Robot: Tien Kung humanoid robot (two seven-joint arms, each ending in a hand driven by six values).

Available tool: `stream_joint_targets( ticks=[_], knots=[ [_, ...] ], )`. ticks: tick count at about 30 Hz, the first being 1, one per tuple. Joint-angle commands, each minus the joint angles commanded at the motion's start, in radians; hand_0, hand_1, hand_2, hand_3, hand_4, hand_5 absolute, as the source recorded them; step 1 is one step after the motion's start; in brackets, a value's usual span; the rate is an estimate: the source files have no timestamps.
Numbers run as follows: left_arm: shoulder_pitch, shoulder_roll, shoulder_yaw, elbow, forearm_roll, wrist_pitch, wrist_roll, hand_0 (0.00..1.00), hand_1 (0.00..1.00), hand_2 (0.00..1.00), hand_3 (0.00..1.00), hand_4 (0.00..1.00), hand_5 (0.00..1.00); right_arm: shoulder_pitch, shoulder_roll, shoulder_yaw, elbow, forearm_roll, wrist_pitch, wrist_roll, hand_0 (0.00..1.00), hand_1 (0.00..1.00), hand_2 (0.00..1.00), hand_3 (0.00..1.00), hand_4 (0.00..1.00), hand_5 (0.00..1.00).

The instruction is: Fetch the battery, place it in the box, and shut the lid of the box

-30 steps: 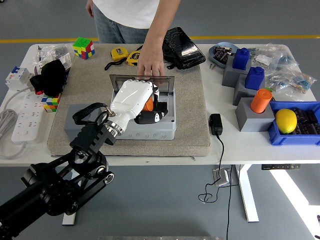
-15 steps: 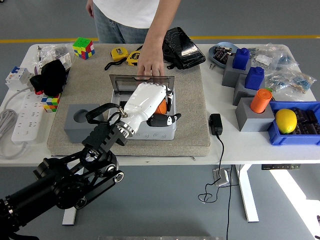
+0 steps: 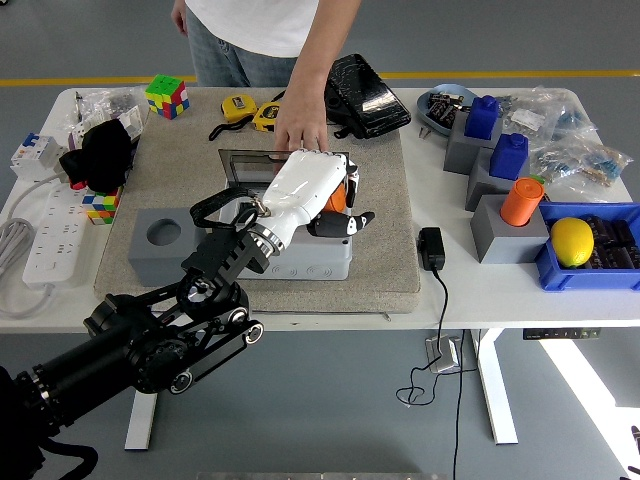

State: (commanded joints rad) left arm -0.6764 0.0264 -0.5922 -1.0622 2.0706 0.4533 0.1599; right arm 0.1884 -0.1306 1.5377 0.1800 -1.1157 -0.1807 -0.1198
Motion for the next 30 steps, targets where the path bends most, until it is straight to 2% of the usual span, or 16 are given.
stream_joint_targets(
  ticks=[2,5,9,13,30],
  knots=[
    [-0.001,-0.004,0.002,0.016,-0.012,0.011,-0.016,0.063,0.068,0.1,0.092,0.697,0.251,0.001,0.001,0.002,0.0,-0.003,0.0,-0.001,0.819,0.76,0.735,0.794,0.998,0.998],
    [0.005,-0.012,-0.007,0.054,-0.055,0.036,-0.072,0.063,0.068,0.1,0.092,0.694,0.247,0.002,0.002,0.0,0.0,-0.003,0.0,0.0,0.819,0.759,0.735,0.794,0.998,0.998],
    [0.011,-0.016,-0.017,0.091,-0.04,0.04,-0.102,0.063,0.068,0.1,0.092,0.694,0.247,0.005,0.002,0.0,0.0,-0.002,0.0,0.0,0.819,0.759,0.735,0.794,0.998,0.998],
    [0.013,-0.017,-0.015,0.095,-0.056,0.049,-0.107,0.063,0.069,0.101,0.094,0.69,0.244,0.004,0.002,0.002,0.0,-0.004,-0.001,-0.001,0.819,0.759,0.734,0.795,0.998,0.998],
    [0.022,-0.015,-0.007,0.112,-0.034,0.035,-0.106,0.078,0.08,0.107,0.106,0.696,0.238,0.001,0.0,-0.003,0.0,-0.002,-0.001,-0.002,0.818,0.759,0.735,0.795,0.998,0.998]
  ],
)
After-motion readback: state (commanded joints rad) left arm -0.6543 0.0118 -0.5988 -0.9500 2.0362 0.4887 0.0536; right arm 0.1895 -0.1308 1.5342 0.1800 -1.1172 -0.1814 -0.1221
